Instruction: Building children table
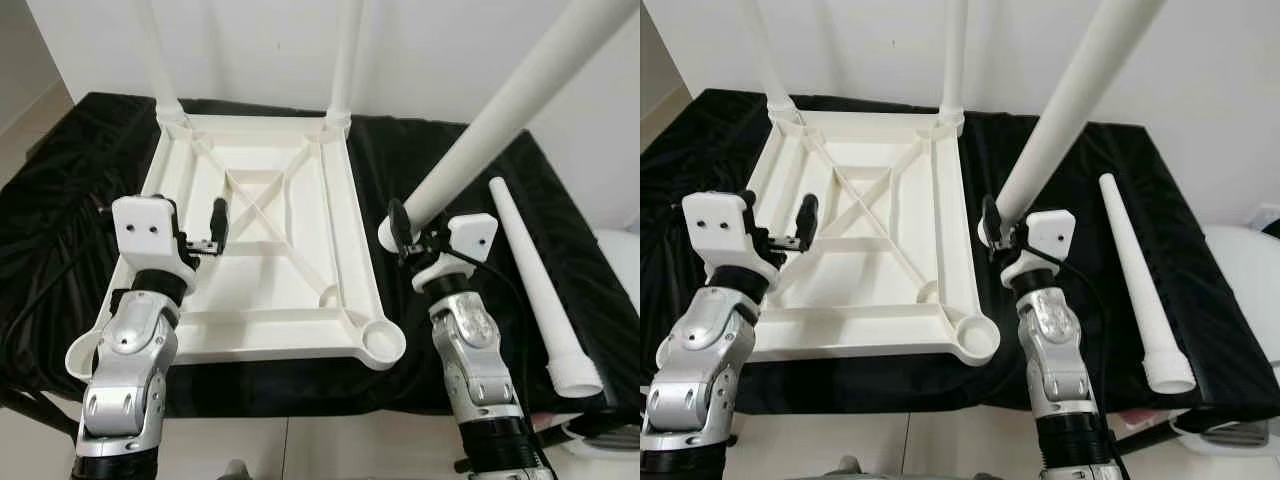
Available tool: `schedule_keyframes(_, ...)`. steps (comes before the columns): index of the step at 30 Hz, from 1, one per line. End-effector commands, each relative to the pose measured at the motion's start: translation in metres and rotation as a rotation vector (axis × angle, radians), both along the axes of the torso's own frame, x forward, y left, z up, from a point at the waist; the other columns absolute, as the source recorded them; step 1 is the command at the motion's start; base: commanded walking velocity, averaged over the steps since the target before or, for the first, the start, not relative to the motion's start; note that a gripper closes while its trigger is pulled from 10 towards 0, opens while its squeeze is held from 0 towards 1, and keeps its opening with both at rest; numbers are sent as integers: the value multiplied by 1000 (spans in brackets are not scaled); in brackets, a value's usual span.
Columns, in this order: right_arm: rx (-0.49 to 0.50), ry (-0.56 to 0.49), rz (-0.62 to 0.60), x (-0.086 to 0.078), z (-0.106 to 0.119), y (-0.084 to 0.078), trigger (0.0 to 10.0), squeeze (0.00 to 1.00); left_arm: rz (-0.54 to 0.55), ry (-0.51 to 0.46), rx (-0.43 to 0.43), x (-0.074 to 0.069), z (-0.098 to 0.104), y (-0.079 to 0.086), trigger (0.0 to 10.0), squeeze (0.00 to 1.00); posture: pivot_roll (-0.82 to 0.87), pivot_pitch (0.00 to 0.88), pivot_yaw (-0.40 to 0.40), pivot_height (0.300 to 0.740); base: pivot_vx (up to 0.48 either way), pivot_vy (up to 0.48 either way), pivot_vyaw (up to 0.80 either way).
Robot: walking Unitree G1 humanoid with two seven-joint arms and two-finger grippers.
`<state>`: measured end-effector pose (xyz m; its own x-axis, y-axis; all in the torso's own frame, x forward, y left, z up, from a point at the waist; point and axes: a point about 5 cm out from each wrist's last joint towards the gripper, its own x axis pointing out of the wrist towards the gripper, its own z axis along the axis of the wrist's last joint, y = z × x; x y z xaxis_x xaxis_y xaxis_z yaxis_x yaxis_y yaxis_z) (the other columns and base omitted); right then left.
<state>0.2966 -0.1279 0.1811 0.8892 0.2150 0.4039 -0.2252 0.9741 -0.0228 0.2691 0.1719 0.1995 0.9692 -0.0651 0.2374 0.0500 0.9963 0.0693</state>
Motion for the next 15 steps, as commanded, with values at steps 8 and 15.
schedule_keyframes(8, -13, -20, 7, 0, 3, 0, 10000, 0, -219, 12, 100, -8, -2, -25, 10000, 0, 22, 63, -20, 740, 0, 0, 0)
schedule_keyframes(15, -28, -17, 10, 1, 3, -8, 10000, 0, -443, 44, 239, -15, -9, -45, 10000, 0, 18, 57, -22, 740, 0, 0, 0)
